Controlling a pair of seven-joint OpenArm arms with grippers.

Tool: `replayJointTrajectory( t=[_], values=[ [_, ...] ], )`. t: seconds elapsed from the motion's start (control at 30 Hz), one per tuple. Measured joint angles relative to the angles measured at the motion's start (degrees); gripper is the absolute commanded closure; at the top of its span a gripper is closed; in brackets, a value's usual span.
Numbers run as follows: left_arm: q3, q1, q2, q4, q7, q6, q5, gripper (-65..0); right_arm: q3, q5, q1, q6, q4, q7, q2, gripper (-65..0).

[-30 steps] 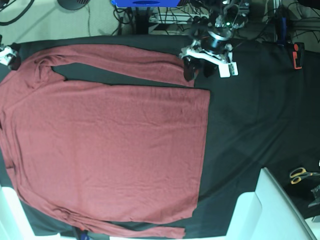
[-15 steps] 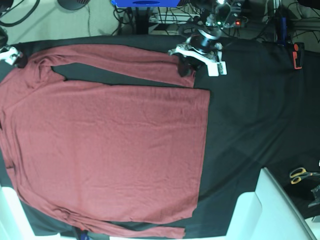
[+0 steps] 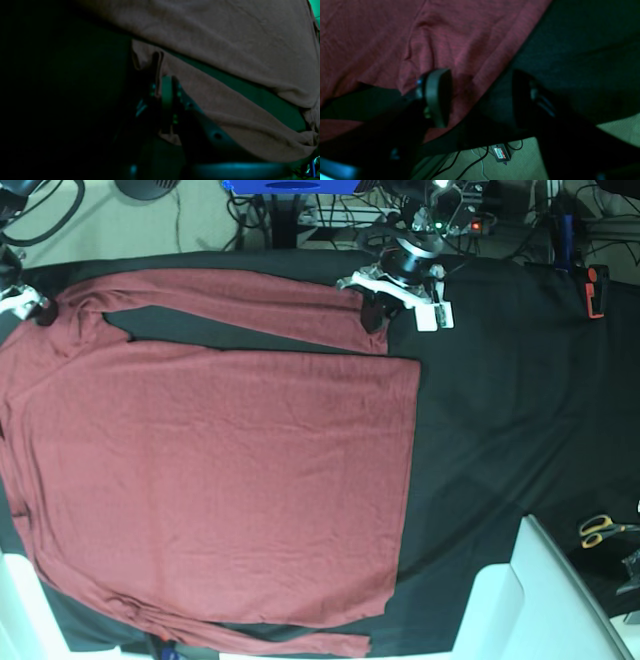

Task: Fold the T-shirt properly
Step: 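Reach the left gripper to the red sleeve cuff and grasp it, then drag the held sleeve diagonally across the shirt body toward the hem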

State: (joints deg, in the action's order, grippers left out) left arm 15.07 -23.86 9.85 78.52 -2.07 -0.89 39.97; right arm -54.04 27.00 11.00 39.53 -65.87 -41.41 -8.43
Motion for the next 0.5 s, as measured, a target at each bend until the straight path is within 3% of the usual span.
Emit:
replayJointTrajectory(
  t=[0.13, 0.23, 0.5],
  values=[
    [0.15, -0.02, 0.00, 0.00, -0.02, 0.00, 0.00, 0.0, 0.26, -0.02, -0.11, 0.00, 0.00, -0.24, 0.07, -17.7],
    [0.15, -0.13, 0.00, 0.00, 0.00, 0.00, 0.00, 0.0, 0.31, -0.15, -0.20, 0.00, 0.00, -0.39, 0.04, -0.9],
    [0.35, -0.11, 0.00, 0.26, 0.00, 0.00, 0.00, 0.0, 0.42, -0.20, -0.55, 0.00, 0.11, -0.66, -1.22, -0.5]
  ],
)
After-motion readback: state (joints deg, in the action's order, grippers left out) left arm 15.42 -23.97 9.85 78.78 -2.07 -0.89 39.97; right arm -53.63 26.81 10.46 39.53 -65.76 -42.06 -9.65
